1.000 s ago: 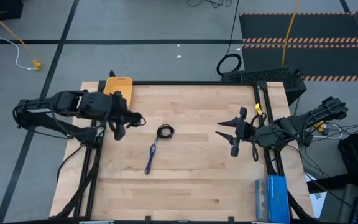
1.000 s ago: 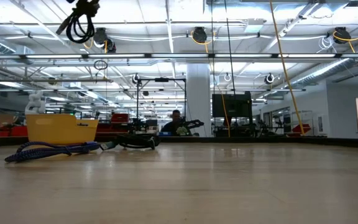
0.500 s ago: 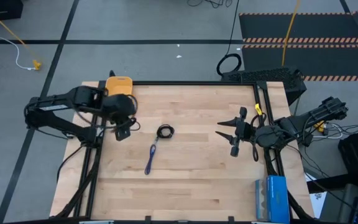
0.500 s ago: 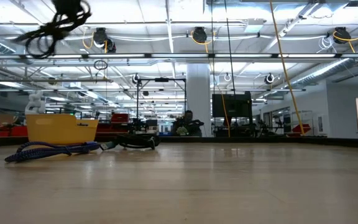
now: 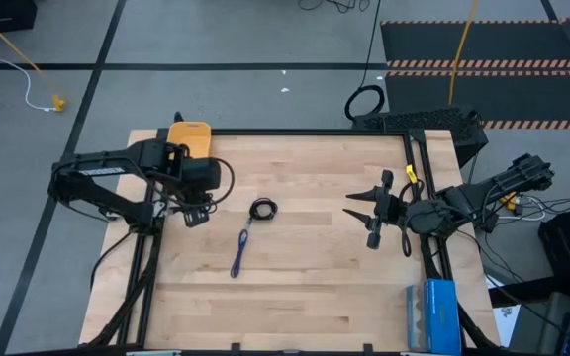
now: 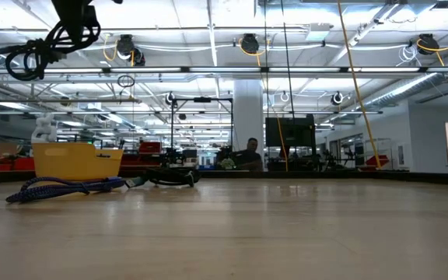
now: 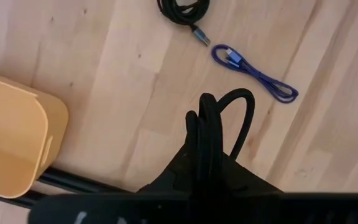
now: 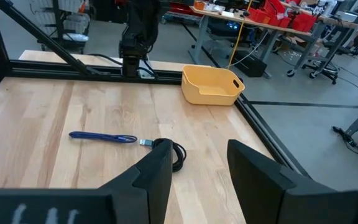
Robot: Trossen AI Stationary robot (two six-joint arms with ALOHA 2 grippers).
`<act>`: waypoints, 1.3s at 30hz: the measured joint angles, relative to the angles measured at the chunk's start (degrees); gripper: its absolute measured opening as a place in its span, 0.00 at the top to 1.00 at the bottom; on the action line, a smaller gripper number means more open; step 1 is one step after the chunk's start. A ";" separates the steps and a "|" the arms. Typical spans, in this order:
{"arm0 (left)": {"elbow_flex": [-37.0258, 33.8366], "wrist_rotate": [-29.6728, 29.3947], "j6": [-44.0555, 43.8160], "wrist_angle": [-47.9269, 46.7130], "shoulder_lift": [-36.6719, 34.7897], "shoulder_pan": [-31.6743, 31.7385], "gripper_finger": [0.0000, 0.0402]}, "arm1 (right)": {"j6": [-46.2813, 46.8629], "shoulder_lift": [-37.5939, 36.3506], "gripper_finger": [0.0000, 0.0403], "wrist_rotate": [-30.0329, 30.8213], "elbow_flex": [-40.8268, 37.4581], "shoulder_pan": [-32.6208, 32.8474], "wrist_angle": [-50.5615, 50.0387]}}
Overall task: Pick and place USB-C Cables
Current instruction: Put the right black charger cable into the yellow bin
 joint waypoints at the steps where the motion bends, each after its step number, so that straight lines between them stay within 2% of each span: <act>1: 0.00 -0.25 -0.17 0.02 0.00 0.16 0.97 | 0.00 0.00 0.64 0.00 0.00 -0.01 0.00; 7: 0.00 -3.27 1.87 -0.27 0.00 3.05 0.94 | 0.10 0.00 0.64 0.00 0.00 -0.02 0.00; 11: 0.00 -4.71 5.72 0.65 0.00 8.08 0.97 | 0.17 0.00 0.64 0.00 0.00 0.00 0.00; 22: -0.07 -7.60 15.83 5.99 1.41 29.68 0.92 | 0.03 0.00 0.64 0.00 0.00 -0.01 -0.03; 31: -0.07 -8.30 19.39 12.45 4.38 47.40 0.92 | -0.85 0.02 0.64 0.00 0.00 -0.02 -0.11; 39: -0.07 -7.65 19.12 13.63 8.15 56.14 0.91 | -0.85 0.02 0.64 0.02 -0.01 -0.01 -0.48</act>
